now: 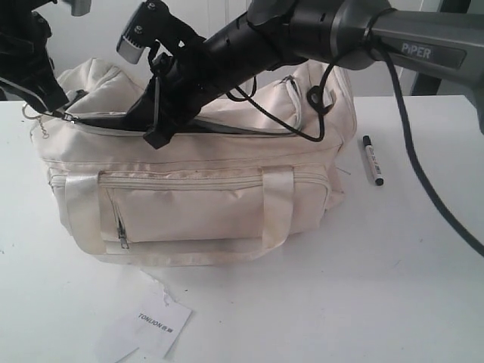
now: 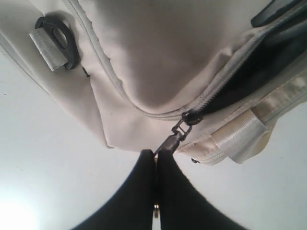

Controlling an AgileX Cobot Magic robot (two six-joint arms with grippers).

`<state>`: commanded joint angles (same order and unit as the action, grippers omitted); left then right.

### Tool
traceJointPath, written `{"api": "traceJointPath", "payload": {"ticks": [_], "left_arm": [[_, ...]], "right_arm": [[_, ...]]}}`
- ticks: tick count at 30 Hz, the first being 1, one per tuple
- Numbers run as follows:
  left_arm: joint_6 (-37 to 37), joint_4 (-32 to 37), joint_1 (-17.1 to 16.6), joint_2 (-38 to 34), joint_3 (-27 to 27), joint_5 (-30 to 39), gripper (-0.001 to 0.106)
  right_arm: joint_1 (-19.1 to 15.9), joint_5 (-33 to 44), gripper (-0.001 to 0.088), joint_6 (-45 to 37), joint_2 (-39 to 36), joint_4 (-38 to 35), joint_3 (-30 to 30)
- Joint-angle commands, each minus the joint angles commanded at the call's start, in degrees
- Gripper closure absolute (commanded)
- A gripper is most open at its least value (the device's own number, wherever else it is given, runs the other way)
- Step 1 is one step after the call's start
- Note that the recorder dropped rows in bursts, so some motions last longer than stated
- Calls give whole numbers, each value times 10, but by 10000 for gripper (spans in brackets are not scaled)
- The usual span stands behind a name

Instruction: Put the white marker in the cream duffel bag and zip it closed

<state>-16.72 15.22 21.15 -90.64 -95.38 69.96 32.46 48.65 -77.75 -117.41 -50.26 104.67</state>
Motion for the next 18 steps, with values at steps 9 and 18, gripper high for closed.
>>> {"api": "traceJointPath", "payload": {"ticks": [9, 18], "left_arm": [[0, -2, -22, 0, 0, -14, 1053], [0, -21, -38, -1, 0, -58, 1053]], "right_arm": [[0, 0, 868, 15, 3, 14, 0], [0, 1, 868, 15, 3, 14, 0]]}}
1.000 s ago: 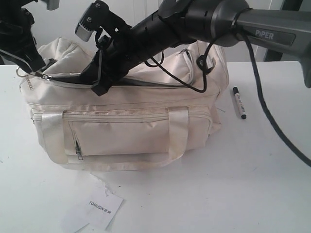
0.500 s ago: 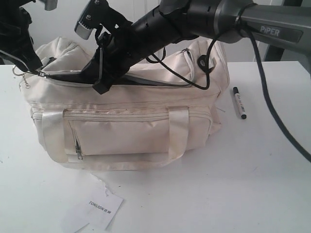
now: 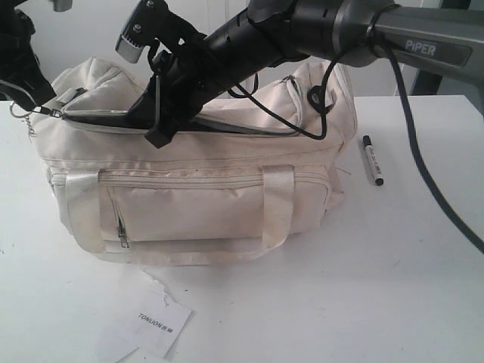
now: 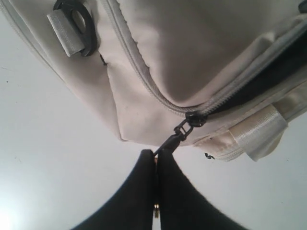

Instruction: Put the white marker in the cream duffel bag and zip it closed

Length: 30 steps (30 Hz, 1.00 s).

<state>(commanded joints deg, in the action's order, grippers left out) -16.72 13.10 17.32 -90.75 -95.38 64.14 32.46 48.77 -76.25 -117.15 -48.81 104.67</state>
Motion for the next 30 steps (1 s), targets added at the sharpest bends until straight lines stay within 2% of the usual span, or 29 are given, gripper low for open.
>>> {"api": "traceJointPath", "payload": {"ticks": [14, 21, 30], "left_arm": [[0, 26, -1, -18, 1, -12, 1053], [6, 48, -1, -23, 3, -55, 1053], [15, 58, -2, -37, 7, -66, 1053]], "right_arm": [[0, 4, 868, 1, 7, 7, 0], [0, 4, 868, 2, 7, 9, 0], [0, 7, 868, 2, 7, 9, 0]]}}
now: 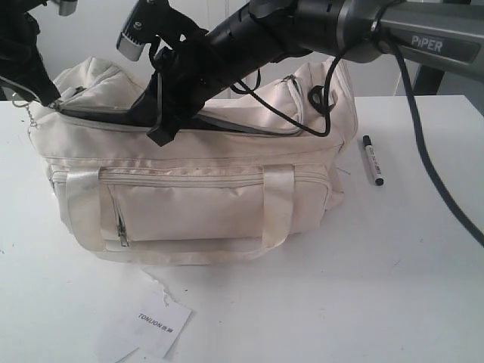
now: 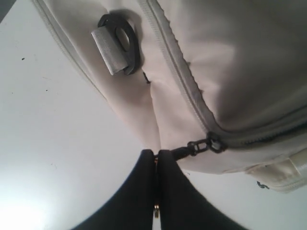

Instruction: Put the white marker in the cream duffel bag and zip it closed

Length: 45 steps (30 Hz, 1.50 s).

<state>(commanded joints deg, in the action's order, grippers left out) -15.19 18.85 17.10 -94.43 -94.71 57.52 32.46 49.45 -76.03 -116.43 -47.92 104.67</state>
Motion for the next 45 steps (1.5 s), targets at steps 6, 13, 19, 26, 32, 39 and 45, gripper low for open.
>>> {"api": "traceJointPath", "payload": {"ticks": [6, 13, 19, 26, 32, 39, 45], "left_arm": [[4, 0, 0, -3, 0, -42, 1053], [2, 0, 0, -18, 0, -55, 990], [6, 0, 0, -33, 0, -82, 891], [38, 0, 0, -35, 0, -86, 749], [22, 0, 0, 2, 0, -51, 418], [-136, -142, 0, 46, 0, -32, 412], [-363, -318, 0, 45, 20, 4, 412]], "right_arm": [[0, 3, 868, 0, 0, 0, 0], [0, 8, 868, 0, 0, 0, 0], [0, 9, 868, 0, 0, 0, 0], [0, 8, 868, 0, 0, 2, 0], [0, 7, 868, 0, 0, 2, 0], [0, -17, 856, -1, 1, 45, 0], [0, -32, 868, 1, 7, 51, 0]]}}
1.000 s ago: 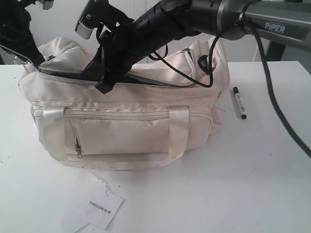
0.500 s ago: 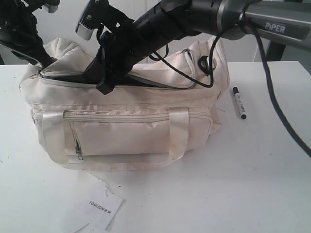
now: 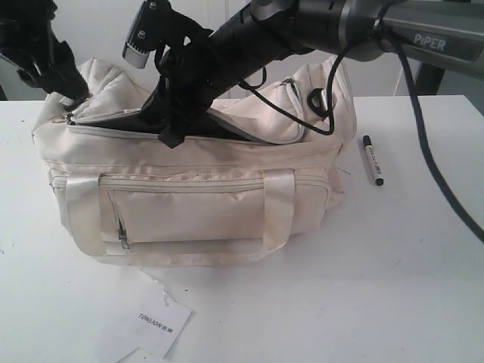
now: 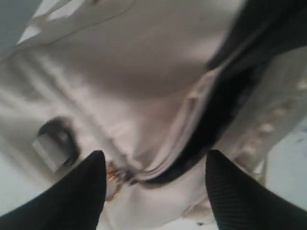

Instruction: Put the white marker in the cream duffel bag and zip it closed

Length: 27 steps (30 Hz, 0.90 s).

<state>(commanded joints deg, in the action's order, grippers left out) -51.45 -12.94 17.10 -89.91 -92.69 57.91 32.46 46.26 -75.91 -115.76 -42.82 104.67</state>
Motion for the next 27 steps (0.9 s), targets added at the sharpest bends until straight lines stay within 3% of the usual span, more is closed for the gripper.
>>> {"api": "traceJointPath", "payload": {"ticks": [10, 27], "left_arm": [[-23, -34, 0, 0, 61, -116, 412], [-151, -59, -1, -18, 61, -152, 412]], "right_arm": [[0, 1, 868, 18, 12, -2, 0], [-1, 10, 868, 42, 19, -2, 0]]}}
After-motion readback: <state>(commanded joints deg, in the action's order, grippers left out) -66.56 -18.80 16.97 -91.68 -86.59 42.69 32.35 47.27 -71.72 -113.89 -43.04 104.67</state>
